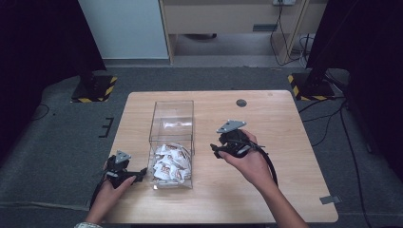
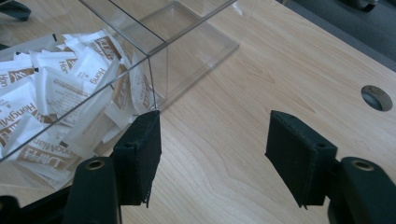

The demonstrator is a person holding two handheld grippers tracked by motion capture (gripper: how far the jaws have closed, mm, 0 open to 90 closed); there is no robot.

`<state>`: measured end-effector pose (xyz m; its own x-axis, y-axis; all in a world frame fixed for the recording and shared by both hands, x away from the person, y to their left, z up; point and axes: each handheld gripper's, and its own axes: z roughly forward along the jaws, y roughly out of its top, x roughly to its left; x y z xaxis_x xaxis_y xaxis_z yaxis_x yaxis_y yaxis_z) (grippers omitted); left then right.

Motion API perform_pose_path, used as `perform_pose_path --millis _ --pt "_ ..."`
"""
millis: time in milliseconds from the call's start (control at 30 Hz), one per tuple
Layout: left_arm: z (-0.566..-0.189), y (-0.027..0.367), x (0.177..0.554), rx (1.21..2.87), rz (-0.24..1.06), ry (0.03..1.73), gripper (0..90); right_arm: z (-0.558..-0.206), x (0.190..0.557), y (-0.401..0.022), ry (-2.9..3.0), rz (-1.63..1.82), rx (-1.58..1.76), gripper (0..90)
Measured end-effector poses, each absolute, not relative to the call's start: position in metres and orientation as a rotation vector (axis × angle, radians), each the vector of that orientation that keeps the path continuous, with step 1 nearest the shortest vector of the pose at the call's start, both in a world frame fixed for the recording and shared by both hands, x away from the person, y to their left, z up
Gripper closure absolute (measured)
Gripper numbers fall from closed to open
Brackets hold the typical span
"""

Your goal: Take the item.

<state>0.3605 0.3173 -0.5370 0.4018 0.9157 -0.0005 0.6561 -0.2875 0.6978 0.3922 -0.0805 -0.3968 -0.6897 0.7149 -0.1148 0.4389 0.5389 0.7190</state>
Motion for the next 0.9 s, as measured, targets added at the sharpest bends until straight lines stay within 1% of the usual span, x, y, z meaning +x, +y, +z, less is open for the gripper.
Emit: perform_pose_path --millis 300,600,900 --pt "-0.537 0.317 0.361 2.043 0.542 1.334 0.0 -0.386 0.392 -0.056 2.406 0.991 0.870 46.4" --pt "-0.537 0.317 0.361 2.043 0.542 1.335 0.0 -0.376 0.394 -0.040 2.421 1.032 0.833 50.8" --pt "-0.537 0.317 0.361 2.043 0.542 1.335 0.0 -0.376 0.392 -0.025 2.442 1.048 0.794 53.3"
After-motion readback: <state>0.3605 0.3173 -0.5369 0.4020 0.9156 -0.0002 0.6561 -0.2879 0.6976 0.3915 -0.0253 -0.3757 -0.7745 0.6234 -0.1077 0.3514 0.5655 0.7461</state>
